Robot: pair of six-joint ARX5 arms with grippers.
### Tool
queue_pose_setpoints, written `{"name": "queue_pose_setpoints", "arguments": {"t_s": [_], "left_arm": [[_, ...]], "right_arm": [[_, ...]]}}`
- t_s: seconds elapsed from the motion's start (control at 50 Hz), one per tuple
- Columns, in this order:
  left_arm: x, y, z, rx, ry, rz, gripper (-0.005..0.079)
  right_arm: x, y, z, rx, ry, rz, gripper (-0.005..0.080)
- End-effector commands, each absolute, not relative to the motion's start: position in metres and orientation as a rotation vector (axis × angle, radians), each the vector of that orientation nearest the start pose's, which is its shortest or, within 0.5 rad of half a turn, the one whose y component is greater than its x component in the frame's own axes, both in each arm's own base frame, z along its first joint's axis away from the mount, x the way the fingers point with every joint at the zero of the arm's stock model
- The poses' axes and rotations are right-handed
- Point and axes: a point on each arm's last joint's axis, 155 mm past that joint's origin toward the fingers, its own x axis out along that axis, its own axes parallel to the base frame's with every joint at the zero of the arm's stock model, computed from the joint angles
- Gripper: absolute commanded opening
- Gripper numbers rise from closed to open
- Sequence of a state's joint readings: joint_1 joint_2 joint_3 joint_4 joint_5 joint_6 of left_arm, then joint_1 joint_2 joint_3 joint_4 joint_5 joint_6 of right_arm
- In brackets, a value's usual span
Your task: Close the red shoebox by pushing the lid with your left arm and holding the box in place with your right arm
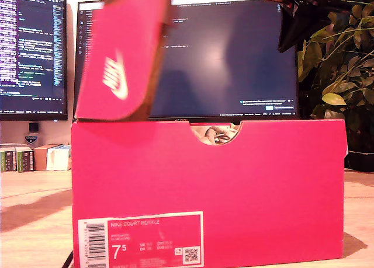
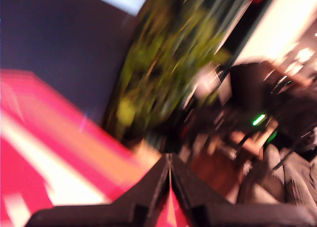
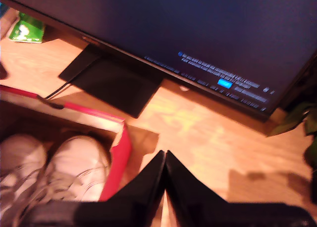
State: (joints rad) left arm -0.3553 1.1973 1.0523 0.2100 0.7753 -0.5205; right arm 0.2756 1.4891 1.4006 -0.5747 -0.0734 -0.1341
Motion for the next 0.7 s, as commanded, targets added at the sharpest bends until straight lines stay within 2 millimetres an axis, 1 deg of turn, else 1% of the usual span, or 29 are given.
{"name": "queue_pose_setpoints", "arguments": {"t_s": [0.0, 0.08, 0.14, 0.2, 0.32, 0.38, 0.56, 0.68], "left_arm": [[0.306, -0.253, 0.379, -0.456, 0.246, -1.117, -0.0019], [0.307, -0.253, 0.369, -0.466, 0.292, -1.104, -0.0019], [0.308, -0.252, 0.356, -0.467, 0.348, -1.078, -0.0019], [0.31, -0.249, 0.342, -0.445, 0.392, -1.047, -0.0019], [0.314, -0.241, 0.314, -0.378, 0.462, -0.979, -0.0019], [0.315, -0.238, 0.303, -0.36, 0.494, -0.952, -0.0019], [0.316, -0.233, 0.288, -0.315, 0.53, -0.912, -0.0019], [0.318, -0.229, 0.281, -0.283, 0.54, -0.886, -0.0019]], "right_arm": [[0.422, 0.141, 0.26, -0.185, 0.623, 0.406, -0.0012], [0.418, 0.145, 0.258, -0.174, 0.634, 0.431, -0.0012], [0.415, 0.148, 0.259, -0.172, 0.637, 0.443, -0.0012], [0.409, 0.155, 0.26, -0.156, 0.643, 0.479, -0.0012], [0.39, 0.174, 0.252, -0.11, 0.702, 0.582, -0.0013], [0.381, 0.179, 0.245, -0.107, 0.742, 0.61, -0.0013], [0.369, 0.194, 0.239, -0.124, 0.769, 0.652, -0.0012], [0.364, 0.198, 0.224, -0.133, 0.829, 0.664, -0.0013]]}}
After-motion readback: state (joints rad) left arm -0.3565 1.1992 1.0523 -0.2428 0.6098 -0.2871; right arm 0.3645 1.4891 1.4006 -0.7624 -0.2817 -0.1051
